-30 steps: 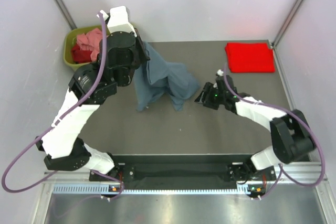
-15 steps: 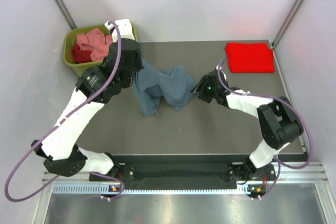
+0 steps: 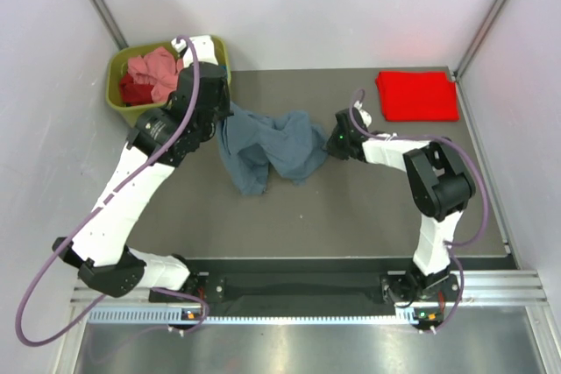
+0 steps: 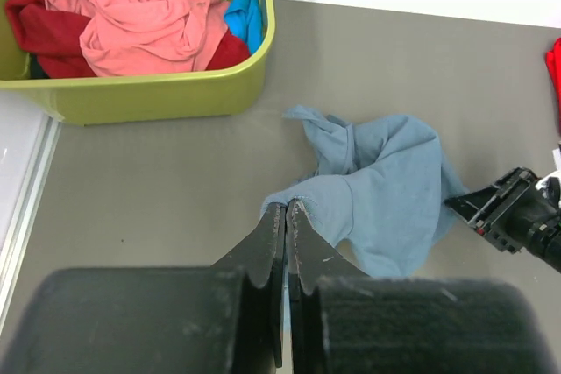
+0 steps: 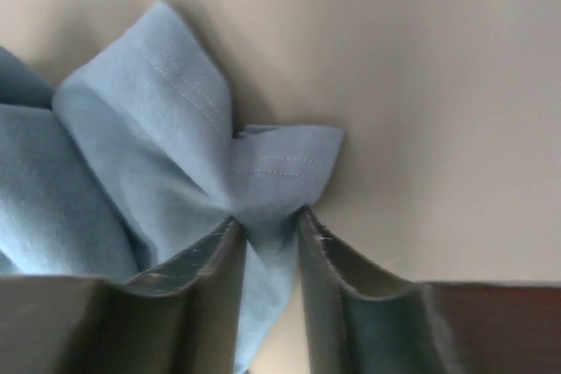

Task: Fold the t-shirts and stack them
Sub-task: Flatten the tshirt out

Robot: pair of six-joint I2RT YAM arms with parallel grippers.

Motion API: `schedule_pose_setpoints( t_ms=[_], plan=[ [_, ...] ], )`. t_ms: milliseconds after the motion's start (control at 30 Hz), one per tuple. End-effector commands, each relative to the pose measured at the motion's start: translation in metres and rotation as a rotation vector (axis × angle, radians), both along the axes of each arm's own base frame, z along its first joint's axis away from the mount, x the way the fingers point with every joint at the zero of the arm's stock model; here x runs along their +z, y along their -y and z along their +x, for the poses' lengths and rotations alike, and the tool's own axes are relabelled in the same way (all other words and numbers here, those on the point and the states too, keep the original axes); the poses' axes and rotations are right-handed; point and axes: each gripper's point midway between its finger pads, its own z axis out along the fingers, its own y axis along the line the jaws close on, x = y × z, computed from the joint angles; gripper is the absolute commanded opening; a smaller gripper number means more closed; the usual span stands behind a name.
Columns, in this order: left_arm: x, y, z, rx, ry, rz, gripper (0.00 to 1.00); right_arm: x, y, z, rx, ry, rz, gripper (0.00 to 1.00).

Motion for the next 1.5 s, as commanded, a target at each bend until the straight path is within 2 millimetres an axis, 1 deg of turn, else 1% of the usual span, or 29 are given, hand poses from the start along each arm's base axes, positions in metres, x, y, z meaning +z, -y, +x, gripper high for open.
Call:
schedule_pose_setpoints(
  t_ms=[0, 33, 67, 167, 200, 233, 300, 333, 367, 400, 467, 533, 600, 633, 733, 800, 833, 900, 967, 1067, 1100, 1167, 1200, 1233, 1267, 1300, 1333, 1400, 1467],
  plan=[
    [0.017, -0.001, -0.001, -0.013, 0.066, -0.06, 0.0, 0.012, 0.015, 0.017, -0.026, 0.049, -0.056, 0.21],
    [0.019, -0.003, -0.002, -0.011, 0.072, -0.071, 0.0, 0.014, 0.016, 0.018, -0.023, 0.053, -0.053, 0.14],
    [0.019, -0.002, -0.003, -0.018, 0.073, -0.085, 0.0, 0.015, 0.02, 0.019, -0.023, 0.055, -0.053, 0.0],
    [0.025, 0.001, -0.006, -0.036, 0.078, -0.114, 0.0, 0.035, 0.034, 0.015, -0.017, 0.08, -0.099, 0.0],
    [0.025, 0.005, -0.007, -0.059, 0.073, -0.125, 0.0, 0.044, 0.048, 0.015, -0.035, 0.095, -0.146, 0.0],
    [0.026, 0.007, -0.008, -0.07, 0.068, -0.129, 0.0, 0.074, 0.056, 0.014, -0.05, 0.145, -0.153, 0.0],
    [0.036, 0.011, -0.01, -0.094, 0.074, -0.15, 0.0, 0.105, 0.079, 0.007, -0.071, 0.178, -0.216, 0.0],
    [0.036, 0.013, -0.007, -0.098, 0.067, -0.15, 0.0, 0.143, 0.092, 0.005, -0.102, 0.253, -0.225, 0.0],
    [0.045, 0.012, -0.009, -0.099, 0.076, -0.157, 0.0, 0.166, 0.104, 0.001, -0.119, 0.273, -0.244, 0.0],
    [0.046, 0.013, -0.006, -0.098, 0.072, -0.155, 0.0, 0.201, 0.118, -0.005, -0.142, 0.338, -0.278, 0.0],
    [0.059, 0.009, -0.01, -0.09, 0.09, -0.166, 0.0, 0.23, 0.136, -0.023, -0.166, 0.345, -0.33, 0.0],
    [0.068, 0.003, -0.014, -0.071, 0.114, -0.177, 0.0, 0.274, 0.154, -0.042, -0.207, 0.414, -0.346, 0.0],
    [0.075, -0.002, -0.02, -0.063, 0.134, -0.192, 0.0, 0.285, 0.164, -0.063, -0.207, 0.404, -0.362, 0.0],
    [0.08, -0.006, -0.026, -0.065, 0.147, -0.203, 0.0, 0.299, 0.169, -0.077, -0.215, 0.433, -0.354, 0.0],
    [0.081, -0.005, -0.033, -0.099, 0.162, -0.227, 0.0, 0.311, 0.177, -0.103, -0.208, 0.463, -0.352, 0.0],
    [0.079, 0.006, -0.032, -0.146, 0.178, -0.26, 0.0, 0.312, 0.182, -0.108, -0.221, 0.471, -0.362, 0.0],
    [0.061, 0.01, -0.03, -0.153, 0.149, -0.249, 0.0, 0.312, 0.184, -0.107, -0.228, 0.478, -0.368, 0.0],
    [0.043, 0.013, -0.023, -0.146, 0.122, -0.23, 0.0, 0.305, 0.185, -0.097, -0.232, 0.482, -0.388, 0.0],
    [0.009, 0.012, -0.01, -0.105, 0.048, -0.176, 0.0, 0.284, 0.181, -0.079, -0.212, 0.457, -0.401, 0.01],
    [-0.033, -0.003, 0.01, -0.033, -0.059, -0.149, 0.0, 0.238, 0.175, -0.05, -0.159, 0.371, -0.424, 0.04],
    [-0.046, -0.013, 0.016, -0.008, -0.079, -0.152, 0.0, 0.211, 0.169, -0.036, -0.128, 0.316, -0.428, 0.06],
    [-0.054, -0.024, 0.02, 0.022, -0.084, -0.139, 0.0, 0.182, 0.166, -0.024, -0.098, 0.246, -0.435, 0.12],
    [-0.057, -0.036, 0.022, 0.067, -0.079, -0.117, 0.0, 0.154, 0.161, -0.014, -0.068, 0.181, -0.443, 0.15],
    [-0.063, -0.041, 0.023, 0.082, -0.09, -0.095, 0.0, 0.142, 0.157, -0.009, -0.049, 0.157, -0.443, 0.2],
    [-0.067, -0.044, 0.024, 0.092, -0.1, -0.081, 0.0, 0.141, 0.154, 0.001, -0.032, 0.154, -0.443, 0.28],
    [-0.077, -0.045, 0.027, 0.093, -0.129, -0.068, 0.0, 0.121, 0.148, 0.008, 0.004, 0.103, -0.438, 0.31],
    [-0.084, -0.043, 0.028, 0.087, -0.148, -0.067, 0.0, 0.126, 0.145, 0.014, 0.017, 0.098, -0.43, 0.35],
    [-0.106, -0.037, 0.031, 0.065, -0.203, -0.066, 0.0, 0.114, 0.141, 0.019, 0.041, 0.057, -0.412, 0.39],
    [-0.12, -0.032, 0.03, 0.049, -0.236, -0.082, 0.0, 0.116, 0.143, 0.021, 0.024, 0.046, -0.391, 0.4]
  ],
)
